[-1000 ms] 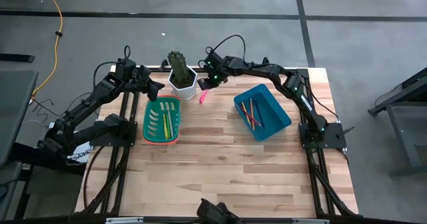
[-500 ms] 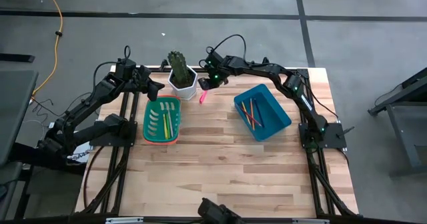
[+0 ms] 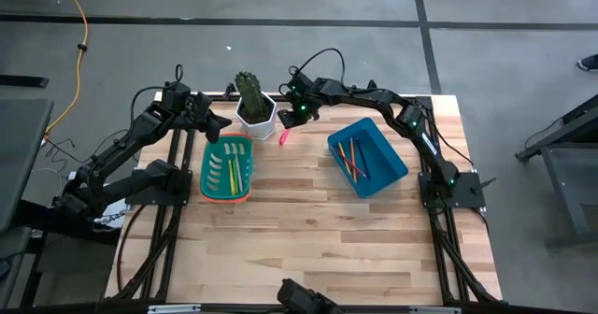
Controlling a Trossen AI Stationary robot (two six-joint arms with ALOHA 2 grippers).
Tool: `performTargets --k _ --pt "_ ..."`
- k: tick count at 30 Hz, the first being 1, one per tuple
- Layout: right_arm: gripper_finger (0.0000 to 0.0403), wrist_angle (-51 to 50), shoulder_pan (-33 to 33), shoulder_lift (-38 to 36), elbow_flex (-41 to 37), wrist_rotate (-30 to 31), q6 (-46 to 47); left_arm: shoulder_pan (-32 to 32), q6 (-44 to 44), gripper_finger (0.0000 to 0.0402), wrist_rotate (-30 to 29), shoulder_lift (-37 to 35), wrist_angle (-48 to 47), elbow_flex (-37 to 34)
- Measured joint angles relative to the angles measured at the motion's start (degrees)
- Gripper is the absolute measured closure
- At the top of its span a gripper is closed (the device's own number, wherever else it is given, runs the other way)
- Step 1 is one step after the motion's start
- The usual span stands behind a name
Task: Sort pens & pencils
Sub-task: Adjust the potted plant on the table
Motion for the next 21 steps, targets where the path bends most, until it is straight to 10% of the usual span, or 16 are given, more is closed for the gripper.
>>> performTargets --k 8,21 --pt "0.0403 1.44 0.0 -0.02 0.0 -0.65 -1.34 -5.91 1.47 0.0399 6.32 0.0 3.95 0.0" --pt "0.0403 1.3 0.13 -0.2 7.51 0.66 -1.69 -15.74 -0.27 0.0399 -1.61 -0.01 5.58 0.0"
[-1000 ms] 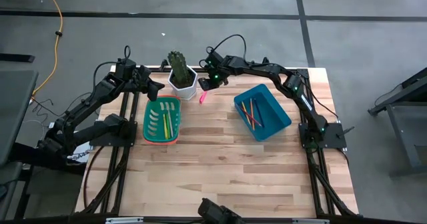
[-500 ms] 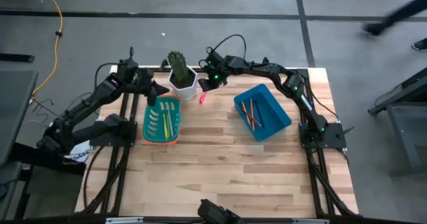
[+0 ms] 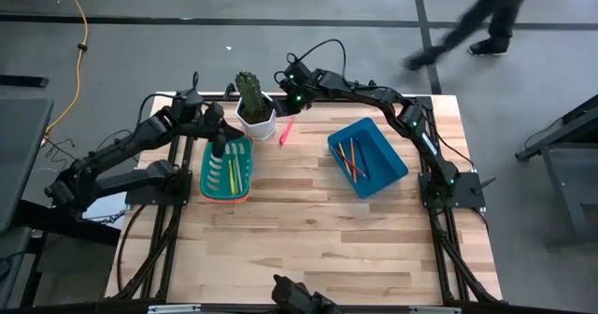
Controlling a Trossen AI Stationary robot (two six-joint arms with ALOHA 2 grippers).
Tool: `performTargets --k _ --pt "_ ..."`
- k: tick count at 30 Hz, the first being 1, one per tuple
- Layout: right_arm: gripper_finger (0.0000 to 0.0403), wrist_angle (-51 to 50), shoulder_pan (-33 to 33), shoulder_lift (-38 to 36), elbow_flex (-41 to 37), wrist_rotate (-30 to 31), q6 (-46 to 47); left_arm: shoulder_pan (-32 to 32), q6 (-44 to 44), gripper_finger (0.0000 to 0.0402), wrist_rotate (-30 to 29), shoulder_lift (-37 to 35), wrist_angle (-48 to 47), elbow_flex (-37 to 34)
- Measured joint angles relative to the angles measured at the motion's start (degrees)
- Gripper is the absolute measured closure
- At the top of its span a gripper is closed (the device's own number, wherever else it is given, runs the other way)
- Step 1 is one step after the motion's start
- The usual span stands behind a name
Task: Sort pens & pencils
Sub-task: Adjust the potted plant on the table
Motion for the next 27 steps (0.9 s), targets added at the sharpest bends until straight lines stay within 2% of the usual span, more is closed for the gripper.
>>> performTargets --k 14,23,27 --pt "0.0403 3.89 0.87 0.07 0.07 -1.33 1.42 0.02 -0.06 0.0399 -0.27 -1.72 0.03 -0.02" --pt "0.0403 8.6 2.25 2.47 0.1 -6.36 4.48 0.03 -0.04 0.0399 -0.27 -1.72 -0.02 -0.02" --pt "0.0403 9.77 3.37 2.45 0.1 -5.48 4.03 0.02 -0.05 0.0399 -0.27 -1.72 -0.05 -0.02"
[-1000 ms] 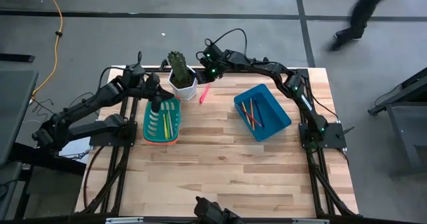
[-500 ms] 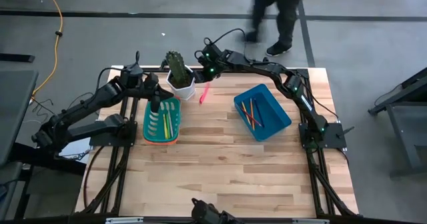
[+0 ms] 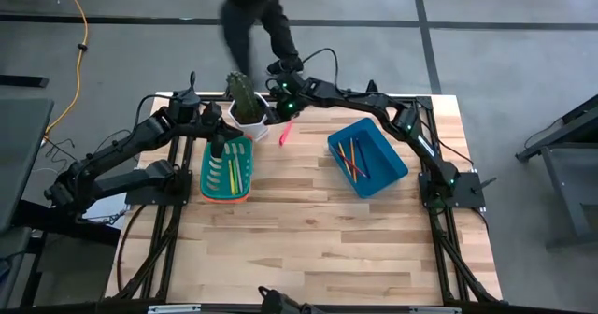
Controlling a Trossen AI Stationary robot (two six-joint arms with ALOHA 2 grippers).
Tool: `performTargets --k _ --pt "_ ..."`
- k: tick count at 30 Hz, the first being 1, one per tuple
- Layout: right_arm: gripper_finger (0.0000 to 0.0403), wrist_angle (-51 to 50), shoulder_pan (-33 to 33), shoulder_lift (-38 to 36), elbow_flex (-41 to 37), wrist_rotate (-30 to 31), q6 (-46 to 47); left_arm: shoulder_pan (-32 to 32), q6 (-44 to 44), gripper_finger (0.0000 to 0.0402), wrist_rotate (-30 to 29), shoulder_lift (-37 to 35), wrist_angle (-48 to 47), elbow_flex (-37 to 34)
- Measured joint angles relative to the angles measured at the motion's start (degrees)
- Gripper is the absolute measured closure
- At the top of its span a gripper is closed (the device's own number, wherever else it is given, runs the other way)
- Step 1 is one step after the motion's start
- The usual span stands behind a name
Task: Sort pens & pencils
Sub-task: Adjust the potted plant on the table
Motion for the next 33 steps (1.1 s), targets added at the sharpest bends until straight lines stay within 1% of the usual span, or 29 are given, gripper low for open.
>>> performTargets --k 7,13,20,25,28,33 --pt "0.0403 2.69 0.04 -0.02 0.0 0.1 1.39 0.0 -0.02 0.0399 0.0 0.0 0.01 0.02" --pt "0.0403 2.36 0.02 -0.02 0.0 0.33 1.59 0.0 0.0 0.0399 0.0 0.0 0.01 0.0" --pt "0.0403 -3.63 -0.87 -0.04 0.0 5.76 1.26 0.0 -1.26 0.0399 -1.96 0.0 0.06 0.0" --pt "0.0403 -5.95 -1.42 -0.05 0.0 8.94 1.27 0.0 -1.4 0.0399 -1.95 0.0 0.05 0.0" --pt "0.0403 -10.23 -1.4 -0.09 0.0 11.75 0.54 0.0 -1.38 0.0399 -1.97 0.0 0.07 0.02" --pt "0.0403 -15.25 -1.38 -0.09 0.0 13.95 -1.44 0.0 -1.37 0.0399 -1.97 0.0 0.07 0.0"
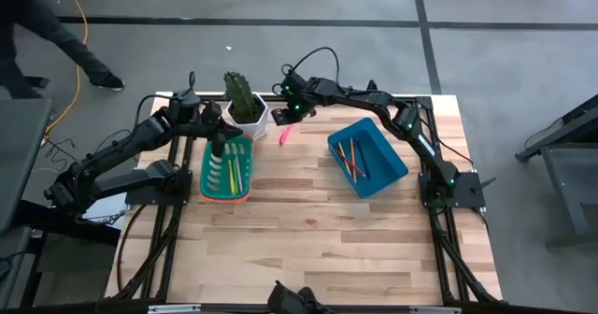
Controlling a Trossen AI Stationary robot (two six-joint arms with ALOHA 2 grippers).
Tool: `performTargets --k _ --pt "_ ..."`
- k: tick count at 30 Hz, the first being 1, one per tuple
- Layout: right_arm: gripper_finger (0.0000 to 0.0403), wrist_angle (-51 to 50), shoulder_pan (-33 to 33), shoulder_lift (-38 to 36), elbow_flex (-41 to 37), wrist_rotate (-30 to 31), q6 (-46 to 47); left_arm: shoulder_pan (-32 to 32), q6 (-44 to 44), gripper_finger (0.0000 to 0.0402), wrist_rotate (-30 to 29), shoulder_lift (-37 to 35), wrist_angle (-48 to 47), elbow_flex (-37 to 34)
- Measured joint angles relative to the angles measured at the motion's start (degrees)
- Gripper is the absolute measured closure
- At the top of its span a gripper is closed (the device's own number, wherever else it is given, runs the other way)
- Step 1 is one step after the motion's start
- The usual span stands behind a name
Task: Sort pens & pencils
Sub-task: Adjust the potted plant on the table
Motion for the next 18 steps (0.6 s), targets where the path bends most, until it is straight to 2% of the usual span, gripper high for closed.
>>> performTargets --k 10,18 --pt "0.0403 -3.19 0.02 0.0 -0.02 0.61 -0.83 0.0 0.03 0.0399 -0.39 0.0 0.0 0.01" --pt "0.0403 -3.54 0.04 0.92 -0.02 -3.71 0.04 0.0 0.07 0.0399 -0.39 0.0 0.0 0.02"
